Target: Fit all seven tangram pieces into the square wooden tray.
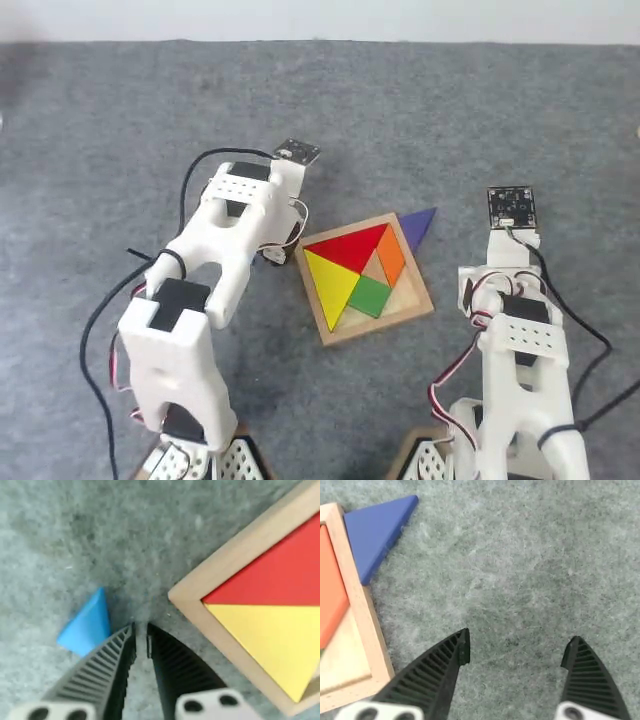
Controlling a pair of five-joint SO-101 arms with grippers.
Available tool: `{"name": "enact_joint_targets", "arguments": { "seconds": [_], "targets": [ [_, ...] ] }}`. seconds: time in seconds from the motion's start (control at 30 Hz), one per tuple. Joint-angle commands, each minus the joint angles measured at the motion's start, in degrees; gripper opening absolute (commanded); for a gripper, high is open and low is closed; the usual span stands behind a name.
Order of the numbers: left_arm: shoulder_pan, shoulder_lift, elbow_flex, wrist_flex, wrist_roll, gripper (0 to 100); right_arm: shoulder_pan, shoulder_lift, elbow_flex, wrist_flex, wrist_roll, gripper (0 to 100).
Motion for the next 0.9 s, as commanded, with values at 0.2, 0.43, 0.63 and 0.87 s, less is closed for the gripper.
{"name": "enact_joint_targets", "arguments": {
  "seconds": [0.2, 0.43, 0.63, 0.87],
  "targets": [
    [-0.35, -5.98, -5.05, 5.63, -4.31, 15, -0.40, -1.80, -0.44, -0.66, 0.00, 30.7],
    [-6.24, -18.99, -4.97, 6.95, -4.57, 16, -0.40, -1.80, -0.44, -0.66, 0.00, 30.7],
    [-8.53, -9.49, -5.14, 7.12, -10.46, 17, -0.40, -1.80, -0.44, -0.66, 0.00, 30.7],
    [-7.38, -0.18, -5.93, 2.02, -10.81, 21, -0.40, -1.80, -0.35, -0.66, 0.00, 30.7]
  ]
}}
